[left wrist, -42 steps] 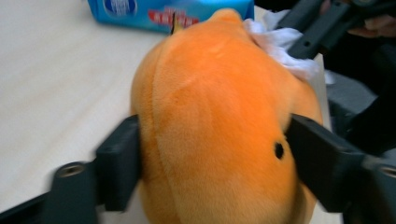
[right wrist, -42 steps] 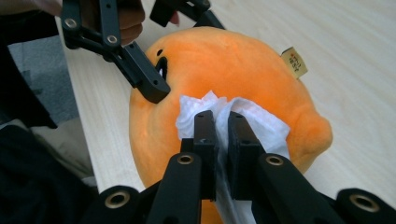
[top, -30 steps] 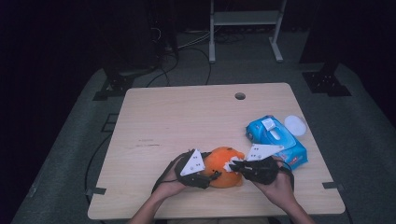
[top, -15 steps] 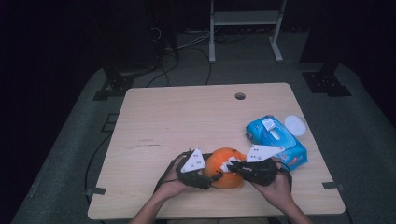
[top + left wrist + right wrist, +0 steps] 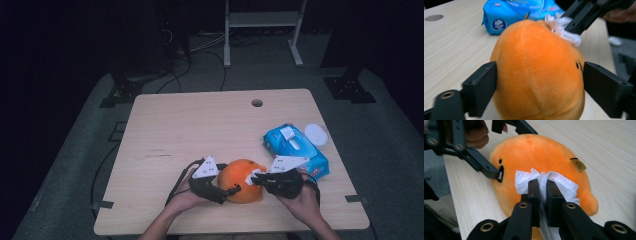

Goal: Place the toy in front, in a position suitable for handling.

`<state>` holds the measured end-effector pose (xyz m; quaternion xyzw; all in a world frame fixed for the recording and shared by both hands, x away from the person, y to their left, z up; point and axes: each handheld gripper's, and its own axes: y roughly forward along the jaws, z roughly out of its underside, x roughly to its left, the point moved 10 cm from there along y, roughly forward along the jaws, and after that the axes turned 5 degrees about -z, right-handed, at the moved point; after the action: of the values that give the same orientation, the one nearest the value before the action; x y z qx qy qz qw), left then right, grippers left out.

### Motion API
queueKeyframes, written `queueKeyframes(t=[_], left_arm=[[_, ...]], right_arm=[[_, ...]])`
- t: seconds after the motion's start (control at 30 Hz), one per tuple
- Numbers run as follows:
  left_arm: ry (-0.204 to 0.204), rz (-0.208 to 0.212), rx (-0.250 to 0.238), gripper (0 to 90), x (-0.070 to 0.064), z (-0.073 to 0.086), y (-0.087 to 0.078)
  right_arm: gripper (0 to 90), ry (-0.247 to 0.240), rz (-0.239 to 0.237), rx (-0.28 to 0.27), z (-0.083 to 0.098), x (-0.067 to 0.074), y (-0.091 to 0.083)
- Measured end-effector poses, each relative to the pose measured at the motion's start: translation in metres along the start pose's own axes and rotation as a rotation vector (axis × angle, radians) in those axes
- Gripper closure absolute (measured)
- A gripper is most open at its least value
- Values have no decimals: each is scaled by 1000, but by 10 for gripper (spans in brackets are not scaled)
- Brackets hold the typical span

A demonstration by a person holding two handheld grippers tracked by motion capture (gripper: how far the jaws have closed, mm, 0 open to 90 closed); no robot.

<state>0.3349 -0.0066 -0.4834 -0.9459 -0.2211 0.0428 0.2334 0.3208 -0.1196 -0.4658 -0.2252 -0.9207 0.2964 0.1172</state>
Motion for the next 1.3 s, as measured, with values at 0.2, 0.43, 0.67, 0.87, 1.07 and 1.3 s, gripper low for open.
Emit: queueKeyframes(t=[0.2,0.43,0.67,0.87,1.07,1.3], left_arm=[[143,-24,2,238,-10,-1,1],[242,-12,5,252,-21,-1,1],[40,31,-37,158,-14,-7,1],[78,14,-26,281,-15,-6,0],[249,3,-26,301,-30,-8,1],[246,4,-24,307,-29,-5,1]], right_arm=[[831,-32,-20,-45,-16,15,0],[831,-100,-13,-80,-34,27,-2],[830,-12,-24,-30,-12,5,-7],[833,-46,-9,-28,-16,12,-4],[833,-122,-42,-50,-34,42,4],[834,-94,31,-59,-31,15,-12]])
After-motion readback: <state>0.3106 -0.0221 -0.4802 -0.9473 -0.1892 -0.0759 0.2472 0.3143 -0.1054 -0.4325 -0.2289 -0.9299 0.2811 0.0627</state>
